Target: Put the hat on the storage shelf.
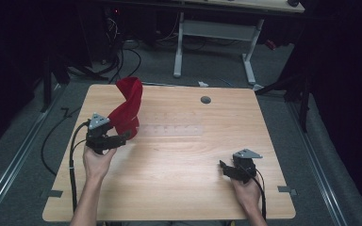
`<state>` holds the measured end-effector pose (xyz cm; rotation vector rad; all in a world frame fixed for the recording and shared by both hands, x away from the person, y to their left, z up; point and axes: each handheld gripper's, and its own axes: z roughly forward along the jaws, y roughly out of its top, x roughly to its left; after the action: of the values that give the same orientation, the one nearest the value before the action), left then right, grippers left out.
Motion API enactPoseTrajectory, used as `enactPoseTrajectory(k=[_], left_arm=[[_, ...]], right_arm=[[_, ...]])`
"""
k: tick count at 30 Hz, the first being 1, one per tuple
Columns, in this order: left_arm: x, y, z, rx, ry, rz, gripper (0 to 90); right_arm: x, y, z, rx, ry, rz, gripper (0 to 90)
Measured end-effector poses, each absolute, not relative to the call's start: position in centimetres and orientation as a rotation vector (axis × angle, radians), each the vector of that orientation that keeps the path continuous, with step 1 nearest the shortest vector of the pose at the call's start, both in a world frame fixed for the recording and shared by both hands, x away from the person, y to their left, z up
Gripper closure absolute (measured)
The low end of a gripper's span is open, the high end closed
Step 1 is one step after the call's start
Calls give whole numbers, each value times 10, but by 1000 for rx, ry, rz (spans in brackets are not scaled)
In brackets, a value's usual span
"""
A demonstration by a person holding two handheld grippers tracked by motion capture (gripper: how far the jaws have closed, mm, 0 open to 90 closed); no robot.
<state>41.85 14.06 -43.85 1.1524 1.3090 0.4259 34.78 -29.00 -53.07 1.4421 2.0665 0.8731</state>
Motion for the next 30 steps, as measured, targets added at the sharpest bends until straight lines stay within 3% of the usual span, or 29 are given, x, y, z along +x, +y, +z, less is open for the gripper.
enactPoseTrajectory(k=[12, 22, 30], left_arm=[[402, 151, -434, 1108, 1307, 386, 232], [387, 158, -428, 1063, 1305, 368, 183], [373, 156, -431, 1083, 1260, 426, 152]], right_arm=[[348, -290, -531, 1443, 2066, 873, 368], [348, -290, -531, 1443, 2067, 874, 367], [348, -290, -531, 1441, 2068, 874, 366]])
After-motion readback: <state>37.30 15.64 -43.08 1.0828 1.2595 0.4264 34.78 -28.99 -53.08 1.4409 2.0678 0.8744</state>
